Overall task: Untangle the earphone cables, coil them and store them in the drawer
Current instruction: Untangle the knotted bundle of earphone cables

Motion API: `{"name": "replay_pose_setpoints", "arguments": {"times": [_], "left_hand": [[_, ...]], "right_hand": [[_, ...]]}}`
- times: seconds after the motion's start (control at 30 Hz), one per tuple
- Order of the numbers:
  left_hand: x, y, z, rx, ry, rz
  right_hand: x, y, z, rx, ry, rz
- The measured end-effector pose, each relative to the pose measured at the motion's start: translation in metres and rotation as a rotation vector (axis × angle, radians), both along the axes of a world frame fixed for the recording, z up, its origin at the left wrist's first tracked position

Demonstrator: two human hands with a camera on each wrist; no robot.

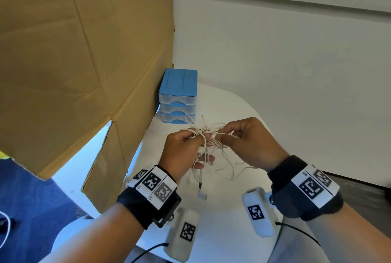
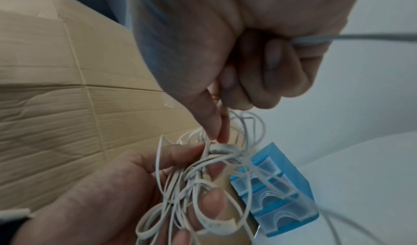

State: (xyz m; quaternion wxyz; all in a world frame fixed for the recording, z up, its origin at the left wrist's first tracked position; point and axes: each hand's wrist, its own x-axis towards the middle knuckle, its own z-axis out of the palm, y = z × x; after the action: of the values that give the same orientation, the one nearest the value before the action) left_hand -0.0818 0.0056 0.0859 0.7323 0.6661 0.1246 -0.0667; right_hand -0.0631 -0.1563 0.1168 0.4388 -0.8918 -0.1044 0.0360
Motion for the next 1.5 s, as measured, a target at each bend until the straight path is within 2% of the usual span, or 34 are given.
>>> {"name": "replay_pose_setpoints", "arguments": {"times": [0.1, 0.3, 0.47, 0.57, 0.63, 0.7, 0.8, 0.87, 0.93, 1.03, 1.17, 1.3, 1.5], "left_hand": [[0.002, 0.003, 0.001, -0.019, 0.019, 0.03], [0.006, 0.009, -0.01, 0.061, 0.075, 0.082], [0.013, 0.017, -0.015, 0.04, 0.08, 0.127], [0.015, 0.016, -0.008, -0.041, 0.042, 0.129], [0.015, 0.016, -0.004, -0.091, 0.009, 0.125], [0.015, 0.015, 0.001, -0.142, -0.026, 0.108], [0.011, 0.011, 0.008, -0.192, -0.059, 0.076], [0.008, 0.008, 0.01, -0.206, -0.068, 0.045], [0.005, 0.005, 0.011, -0.209, -0.077, 0.01], [0.002, 0.002, 0.01, -0.21, -0.098, -0.017], [0.004, 0.006, 0.008, -0.221, -0.116, -0.019], [0.007, 0.009, 0.004, -0.201, -0.128, -0.02], [0.0, 0.006, 0.003, -0.157, -0.154, -0.134]], "right_hand": [[-0.003, -0.001, -0.002, 0.135, 0.037, 0.028], [-0.013, 0.004, 0.006, 0.448, 0.068, 0.126], [-0.009, -0.008, 0.028, 0.468, 0.006, 0.113], [-0.005, -0.021, 0.029, 0.4, 0.005, 0.074], [-0.003, -0.03, 0.025, 0.277, 0.073, 0.046], [0.0, -0.039, 0.013, 0.098, 0.157, -0.005], [0.0, -0.046, -0.01, -0.286, 0.239, -0.02], [-0.002, -0.043, -0.021, -0.397, 0.24, 0.023], [-0.006, -0.032, -0.022, -0.254, 0.202, 0.079], [-0.006, -0.018, -0.023, 0.113, 0.155, 0.156], [-0.003, -0.016, -0.018, 0.469, 0.175, 0.057], [-0.008, -0.018, -0.011, 0.529, 0.126, -0.02], [-0.013, -0.013, -0.017, 0.515, 0.055, -0.141]]}}
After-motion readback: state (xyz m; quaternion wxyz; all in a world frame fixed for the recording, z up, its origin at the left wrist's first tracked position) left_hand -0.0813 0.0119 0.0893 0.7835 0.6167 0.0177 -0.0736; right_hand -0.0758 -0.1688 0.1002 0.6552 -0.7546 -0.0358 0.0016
